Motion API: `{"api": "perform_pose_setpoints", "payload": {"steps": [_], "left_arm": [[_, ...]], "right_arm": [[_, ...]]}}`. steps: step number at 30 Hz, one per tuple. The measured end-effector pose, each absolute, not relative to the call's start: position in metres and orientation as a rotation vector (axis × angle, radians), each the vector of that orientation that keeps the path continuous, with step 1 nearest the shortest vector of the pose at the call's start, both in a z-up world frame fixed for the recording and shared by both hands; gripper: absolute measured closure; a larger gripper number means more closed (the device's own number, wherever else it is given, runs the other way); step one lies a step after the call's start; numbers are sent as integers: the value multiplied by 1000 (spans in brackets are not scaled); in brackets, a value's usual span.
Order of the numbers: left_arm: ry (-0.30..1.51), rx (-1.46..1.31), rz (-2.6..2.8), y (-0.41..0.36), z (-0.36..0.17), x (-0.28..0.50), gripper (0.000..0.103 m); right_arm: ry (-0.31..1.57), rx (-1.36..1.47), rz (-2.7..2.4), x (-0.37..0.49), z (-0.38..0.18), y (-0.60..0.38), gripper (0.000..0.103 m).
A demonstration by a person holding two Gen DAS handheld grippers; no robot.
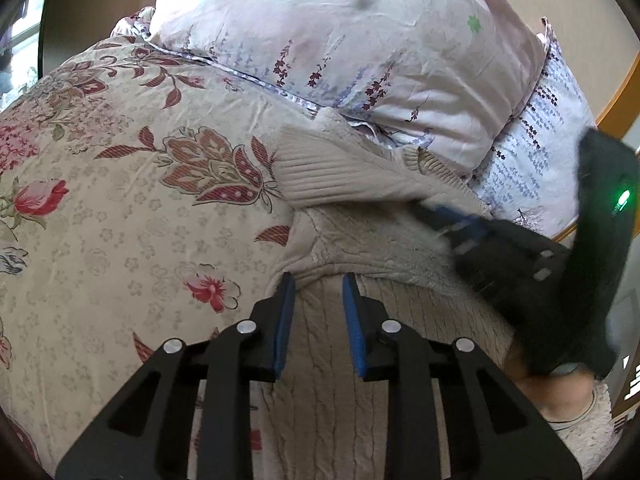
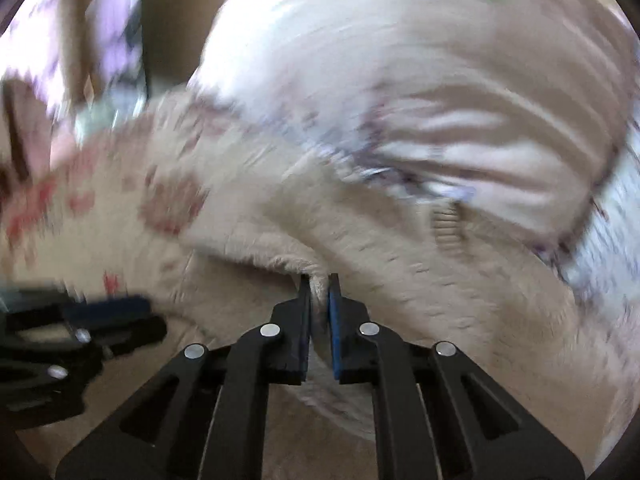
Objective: Fold small clothes
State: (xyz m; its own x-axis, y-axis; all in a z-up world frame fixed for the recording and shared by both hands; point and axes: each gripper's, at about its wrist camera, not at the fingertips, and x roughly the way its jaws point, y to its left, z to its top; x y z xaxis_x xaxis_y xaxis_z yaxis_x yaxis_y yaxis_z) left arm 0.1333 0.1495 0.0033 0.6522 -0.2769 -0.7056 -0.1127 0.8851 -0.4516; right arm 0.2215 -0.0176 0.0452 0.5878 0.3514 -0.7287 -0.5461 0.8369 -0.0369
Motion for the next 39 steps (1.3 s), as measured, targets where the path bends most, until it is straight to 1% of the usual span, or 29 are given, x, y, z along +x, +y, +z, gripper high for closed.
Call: {"api": "perform_pose_setpoints", "payload": {"steps": [3,6,8,10,11,12,13,14,15,16,18,23,24,26,27,28,29,30,31,33,35,37,38,39], "left_arm": [[863,-498,-102,150,3,133,78],[863,-501,-105,151,3,132,77],[864,-505,-107,151,3,132,77],[865,-513,-112,152,3,131,77],[865,-516,-115,152,3,131,77],[867,-521,-118,153,3,131,77],[868,-525,-120,153,3,131,77],[870,-527,-122,153,3,131,77],[872,-530,-122,153,3,131,77],[875,-531,-122,153,3,130,77],[877,-532,-122,153,3,130,77],[879,-530,-120,152,3,130,77],[880,-527,-119,152,3,130,77],[880,-524,-122,151,3,130,75],[881,-522,-123,150,3,130,75],[881,-520,-123,150,3,131,75],[882,-519,-123,150,4,131,74],[882,-519,-124,150,4,131,74],[882,-518,-125,150,4,131,74],[882,-519,-126,150,4,131,73],[882,-518,-126,149,4,131,73],[882,-517,-125,149,4,131,73],[882,-517,-125,149,4,131,73],[881,-514,-126,149,4,131,73]], "right_arm": [[749,-72,450,230,68,-67,95],[744,189,326,230,82,-147,95],[781,319,232,223,76,-199,95],[875,403,162,217,57,-238,94],[925,438,160,215,48,-252,91],[967,496,156,212,39,-268,85],[982,530,141,210,37,-278,75],[984,564,129,209,37,-288,70],[965,621,139,209,39,-301,59],[951,644,132,207,42,-307,53],[904,660,85,209,41,-322,53],[927,764,-26,209,17,-353,54],[935,781,-29,209,12,-356,57],[946,804,-31,206,2,-362,60],[941,804,-28,207,0,-361,63],[936,803,-30,207,-2,-362,71],[929,804,-28,203,-2,-364,77],[929,793,-14,206,-3,-362,89],[933,786,0,206,-3,-361,95],[885,750,66,207,5,-354,95],[725,677,150,195,30,-347,95],[635,597,152,185,45,-342,95],[660,552,108,187,43,-341,95],[726,528,55,194,32,-343,95]]}}
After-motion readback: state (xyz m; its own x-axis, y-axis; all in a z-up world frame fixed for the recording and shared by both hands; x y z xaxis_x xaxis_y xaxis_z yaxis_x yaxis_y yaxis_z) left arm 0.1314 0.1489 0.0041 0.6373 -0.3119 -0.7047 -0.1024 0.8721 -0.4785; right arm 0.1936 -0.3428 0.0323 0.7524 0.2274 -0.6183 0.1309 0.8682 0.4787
